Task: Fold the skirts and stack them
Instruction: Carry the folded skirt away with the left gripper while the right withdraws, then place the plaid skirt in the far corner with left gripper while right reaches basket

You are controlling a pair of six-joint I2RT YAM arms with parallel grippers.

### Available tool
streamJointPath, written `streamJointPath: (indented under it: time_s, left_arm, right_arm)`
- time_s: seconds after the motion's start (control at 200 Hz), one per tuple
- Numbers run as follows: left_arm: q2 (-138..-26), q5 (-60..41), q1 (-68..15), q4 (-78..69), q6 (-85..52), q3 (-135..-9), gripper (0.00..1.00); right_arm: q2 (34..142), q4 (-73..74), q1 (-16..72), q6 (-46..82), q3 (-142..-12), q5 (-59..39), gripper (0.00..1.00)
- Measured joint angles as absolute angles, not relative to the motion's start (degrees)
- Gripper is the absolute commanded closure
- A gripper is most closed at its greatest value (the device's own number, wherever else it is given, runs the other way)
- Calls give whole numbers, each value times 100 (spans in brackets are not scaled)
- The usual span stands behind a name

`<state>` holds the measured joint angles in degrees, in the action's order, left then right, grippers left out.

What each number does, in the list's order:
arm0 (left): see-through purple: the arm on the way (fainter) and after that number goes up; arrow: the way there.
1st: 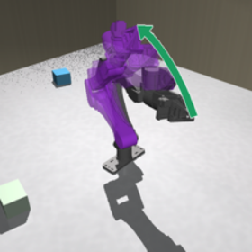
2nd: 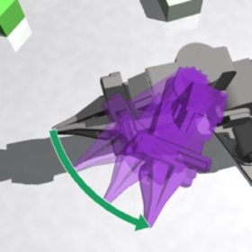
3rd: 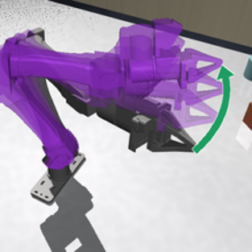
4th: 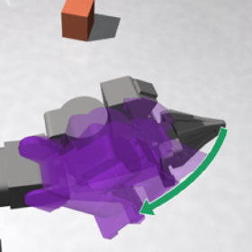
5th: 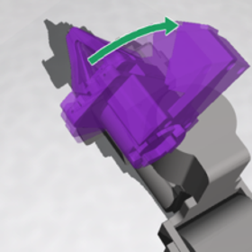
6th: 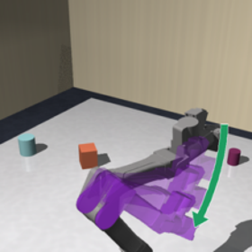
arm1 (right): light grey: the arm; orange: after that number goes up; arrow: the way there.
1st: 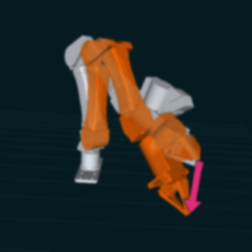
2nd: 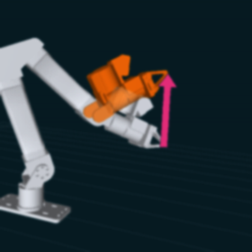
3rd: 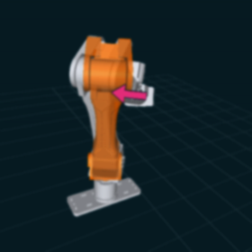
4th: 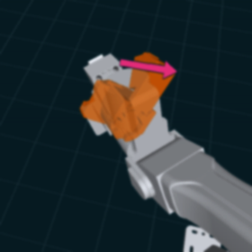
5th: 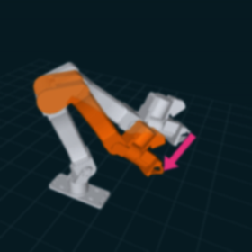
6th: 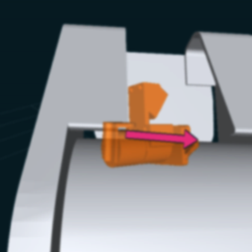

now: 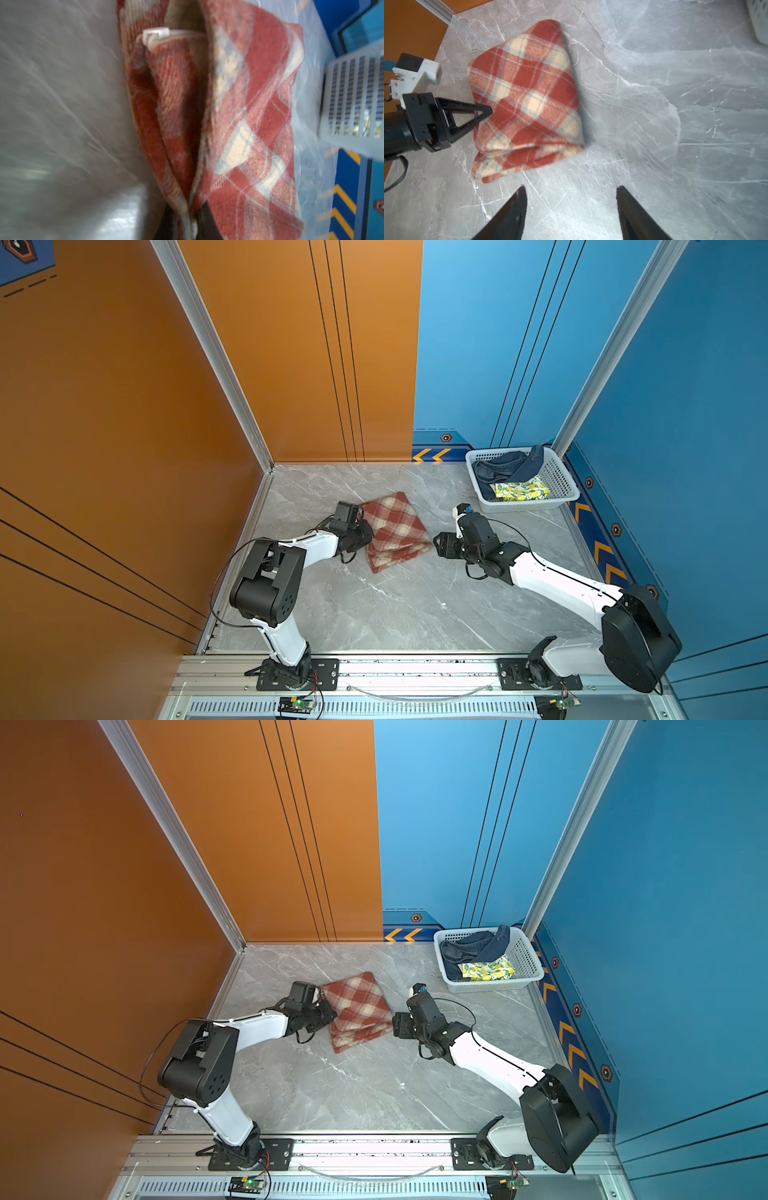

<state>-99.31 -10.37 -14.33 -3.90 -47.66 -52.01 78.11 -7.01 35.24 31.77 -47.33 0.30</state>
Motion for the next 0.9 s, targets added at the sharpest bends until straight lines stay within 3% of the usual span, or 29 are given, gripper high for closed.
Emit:
streamJointPath:
  time_s: [0.365,0.626,0.901]
  left_arm:
    - [-10366,222,8,-1247,-6176,-5645,100]
    - [-11155,1188,233,-1280,-6816,-6838,100]
    - [-12130,1288,556,-1181,-7091,-7835,100]
  right_arm:
    - [7999,-469,3514,2694,-4853,25,28]
    - [8711,-220,3162,2340,-5168,-51,26]
    - [8777,-169,2567,2224,-5369,-196,26]
